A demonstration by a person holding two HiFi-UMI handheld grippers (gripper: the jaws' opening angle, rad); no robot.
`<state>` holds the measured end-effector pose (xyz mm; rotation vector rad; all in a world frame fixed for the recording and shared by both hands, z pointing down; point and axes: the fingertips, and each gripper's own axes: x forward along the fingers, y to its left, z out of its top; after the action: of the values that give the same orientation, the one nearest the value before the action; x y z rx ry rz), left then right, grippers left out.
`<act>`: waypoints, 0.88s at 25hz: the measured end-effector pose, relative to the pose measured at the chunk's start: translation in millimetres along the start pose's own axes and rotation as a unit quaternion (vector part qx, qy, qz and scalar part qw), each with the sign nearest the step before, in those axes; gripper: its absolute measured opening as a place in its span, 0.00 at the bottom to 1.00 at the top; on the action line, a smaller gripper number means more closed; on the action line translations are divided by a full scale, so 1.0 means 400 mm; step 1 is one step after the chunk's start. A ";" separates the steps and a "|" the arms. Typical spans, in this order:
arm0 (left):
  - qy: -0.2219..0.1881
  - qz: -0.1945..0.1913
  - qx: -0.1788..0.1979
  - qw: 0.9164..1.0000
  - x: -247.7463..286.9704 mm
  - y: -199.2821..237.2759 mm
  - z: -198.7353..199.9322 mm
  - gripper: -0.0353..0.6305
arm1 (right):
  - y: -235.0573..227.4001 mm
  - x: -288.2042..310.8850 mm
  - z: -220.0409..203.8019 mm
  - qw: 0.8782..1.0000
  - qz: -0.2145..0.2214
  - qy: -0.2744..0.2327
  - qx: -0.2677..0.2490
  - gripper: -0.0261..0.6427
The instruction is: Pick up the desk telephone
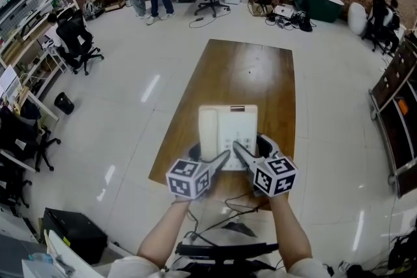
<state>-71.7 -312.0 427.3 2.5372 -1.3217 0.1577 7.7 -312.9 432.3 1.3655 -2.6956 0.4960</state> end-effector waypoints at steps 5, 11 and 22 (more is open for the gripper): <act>-0.022 -0.008 0.008 1.000 -0.045 -0.027 0.043 0.60 | 0.043 -0.040 0.047 0.999 -0.006 -0.025 -0.022 0.50; -0.044 -0.011 0.027 0.999 -0.097 -0.064 0.080 0.60 | 0.086 -0.090 0.080 0.998 -0.009 -0.050 -0.030 0.50; -0.090 -0.020 0.054 0.994 -0.207 -0.127 0.162 0.60 | 0.181 -0.180 0.158 0.993 -0.010 -0.101 -0.058 0.50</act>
<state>-79.9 -238.2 337.4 2.7210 -1.3586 -0.0083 -2.2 -237.7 338.9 1.4833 -2.8111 0.2044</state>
